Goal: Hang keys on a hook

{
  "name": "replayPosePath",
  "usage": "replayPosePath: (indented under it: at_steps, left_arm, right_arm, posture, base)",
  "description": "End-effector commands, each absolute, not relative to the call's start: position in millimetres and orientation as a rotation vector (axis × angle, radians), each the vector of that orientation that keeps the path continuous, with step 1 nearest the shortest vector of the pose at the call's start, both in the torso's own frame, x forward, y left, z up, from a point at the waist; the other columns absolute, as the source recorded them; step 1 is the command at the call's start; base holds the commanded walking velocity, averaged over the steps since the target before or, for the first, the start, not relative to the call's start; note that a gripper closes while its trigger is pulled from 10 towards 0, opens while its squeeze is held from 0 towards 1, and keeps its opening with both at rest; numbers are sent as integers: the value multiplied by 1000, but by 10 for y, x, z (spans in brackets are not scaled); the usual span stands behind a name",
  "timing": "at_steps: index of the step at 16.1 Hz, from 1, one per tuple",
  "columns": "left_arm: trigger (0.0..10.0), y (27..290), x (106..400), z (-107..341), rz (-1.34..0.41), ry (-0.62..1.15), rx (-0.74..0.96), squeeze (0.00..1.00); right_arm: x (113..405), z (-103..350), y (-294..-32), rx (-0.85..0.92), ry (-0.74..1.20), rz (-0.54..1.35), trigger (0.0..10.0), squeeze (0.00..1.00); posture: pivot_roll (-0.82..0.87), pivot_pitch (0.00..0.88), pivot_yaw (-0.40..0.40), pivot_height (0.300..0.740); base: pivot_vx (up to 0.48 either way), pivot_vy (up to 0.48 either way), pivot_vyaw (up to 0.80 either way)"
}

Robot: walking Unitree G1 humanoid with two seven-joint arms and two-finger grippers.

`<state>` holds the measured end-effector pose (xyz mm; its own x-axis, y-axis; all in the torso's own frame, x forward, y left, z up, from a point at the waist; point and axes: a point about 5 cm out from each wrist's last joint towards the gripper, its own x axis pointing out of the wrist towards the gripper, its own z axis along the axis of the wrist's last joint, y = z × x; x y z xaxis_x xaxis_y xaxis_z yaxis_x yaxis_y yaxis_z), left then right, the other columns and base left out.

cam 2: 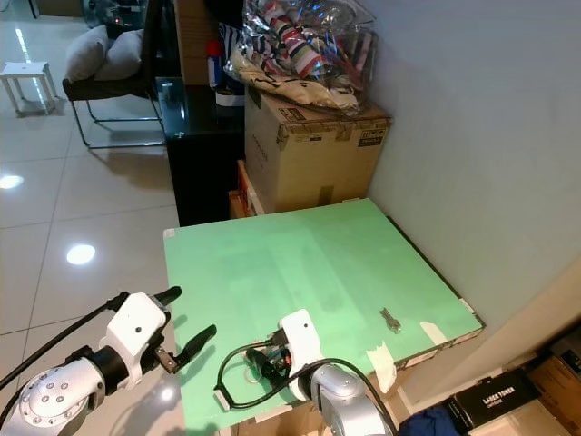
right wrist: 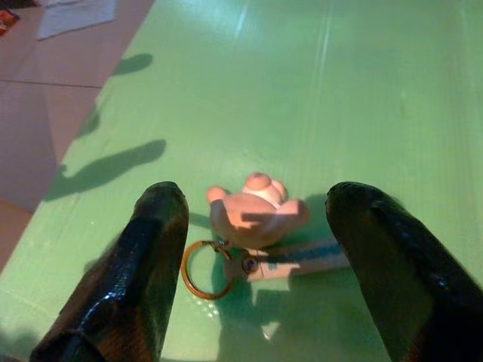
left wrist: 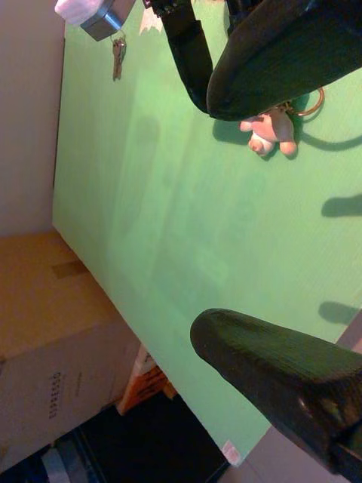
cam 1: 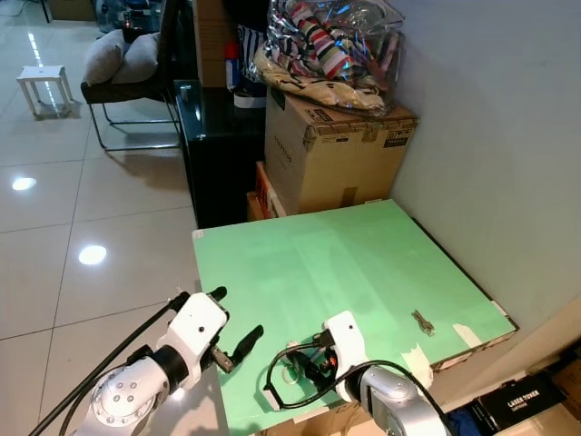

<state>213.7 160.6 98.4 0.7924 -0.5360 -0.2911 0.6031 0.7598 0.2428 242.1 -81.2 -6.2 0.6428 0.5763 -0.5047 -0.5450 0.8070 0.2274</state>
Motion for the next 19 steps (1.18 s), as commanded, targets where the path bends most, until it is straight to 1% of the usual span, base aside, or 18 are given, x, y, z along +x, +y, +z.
replayPosePath:
  at_steps: [1, 2, 3, 4, 12, 19]
  left_arm:
    - [10000, 1565, 2131, 999, -635, 199, 341, 0]
    - [10000, 1554, 2135, 997, -637, 198, 339, 0]
    - [10000, 1546, 2140, 998, -639, 196, 337, 0]
    - [10000, 1543, 2143, 996, -640, 196, 336, 0]
    - [10000, 1550, 2131, 1003, -640, 198, 339, 0]
    - [10000, 1606, 2069, 1012, -635, 210, 346, 0]
  right_arm:
    - [2440, -77, -851, 15, 611, 623, 10000, 1000]
    - [2435, -116, -869, -18, 625, 598, 10000, 1000]
    - [2449, -128, -880, -25, 628, 577, 10000, 949]
    - [2472, -123, -882, -20, 622, 565, 10000, 0]
    - [2634, -118, -879, -30, 613, 520, 10000, 0]
    - [2776, -62, -937, -80, 539, 463, 10000, 0]
  posture:
    - [22, 13, -60, 740]
    - [20, 12, -60, 740]
    - [19, 13, -61, 740]
    - [18, 13, -58, 740]
    - [34, 21, -57, 740]
    - [51, 36, -47, 740]
  base:
    - [0, 0, 0]
    - [0, 0, 0]
    - [0, 0, 0]
    - [0, 0, 0]
    - [0, 0, 0]
    - [0, 0, 0]
